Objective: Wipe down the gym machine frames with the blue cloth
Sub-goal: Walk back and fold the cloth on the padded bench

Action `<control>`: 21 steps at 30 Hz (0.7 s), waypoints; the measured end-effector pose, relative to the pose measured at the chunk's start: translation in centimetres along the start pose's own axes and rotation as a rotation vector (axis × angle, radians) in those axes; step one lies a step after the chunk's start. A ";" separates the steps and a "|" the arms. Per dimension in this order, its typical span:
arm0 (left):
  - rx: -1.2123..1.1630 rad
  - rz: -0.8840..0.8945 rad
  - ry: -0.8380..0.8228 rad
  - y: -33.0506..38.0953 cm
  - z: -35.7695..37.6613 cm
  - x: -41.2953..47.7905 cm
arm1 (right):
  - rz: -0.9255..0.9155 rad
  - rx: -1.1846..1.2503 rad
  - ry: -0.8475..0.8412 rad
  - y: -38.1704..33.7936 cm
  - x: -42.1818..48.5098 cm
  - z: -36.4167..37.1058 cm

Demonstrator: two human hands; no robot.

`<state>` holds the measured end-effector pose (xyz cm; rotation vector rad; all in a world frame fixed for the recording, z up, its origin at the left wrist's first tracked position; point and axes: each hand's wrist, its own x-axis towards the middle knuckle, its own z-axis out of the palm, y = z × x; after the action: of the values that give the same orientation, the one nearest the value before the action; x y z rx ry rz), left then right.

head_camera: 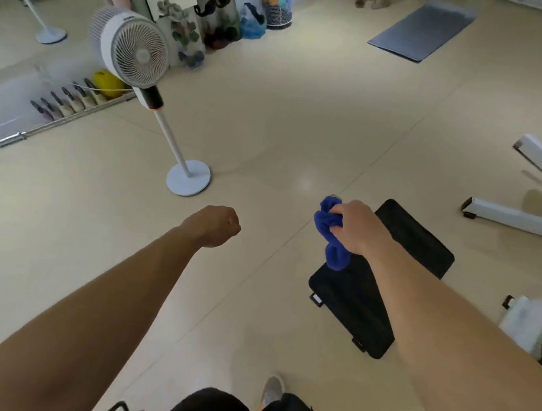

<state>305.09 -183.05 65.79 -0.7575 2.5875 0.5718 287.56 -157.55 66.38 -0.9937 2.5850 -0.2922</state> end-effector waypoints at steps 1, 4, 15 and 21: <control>0.008 0.022 -0.004 0.3 -1.2 2.4 | 0.018 0.005 -0.002 0.0 1.8 -0.9; 0.048 0.091 -0.008 1.4 -4.6 10.0 | 0.093 0.049 0.013 0.7 6.9 -2.8; 0.177 0.357 -0.128 7.8 -16.4 38.5 | 0.389 0.112 0.056 4.6 28.0 -9.1; 0.240 0.516 -0.169 14.8 -21.5 51.3 | 0.498 0.052 0.140 7.4 37.3 -13.0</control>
<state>251.32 -203.41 64.18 0.0437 2.6212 0.4293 252.15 -176.56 66.60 -0.2966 2.8235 -0.2996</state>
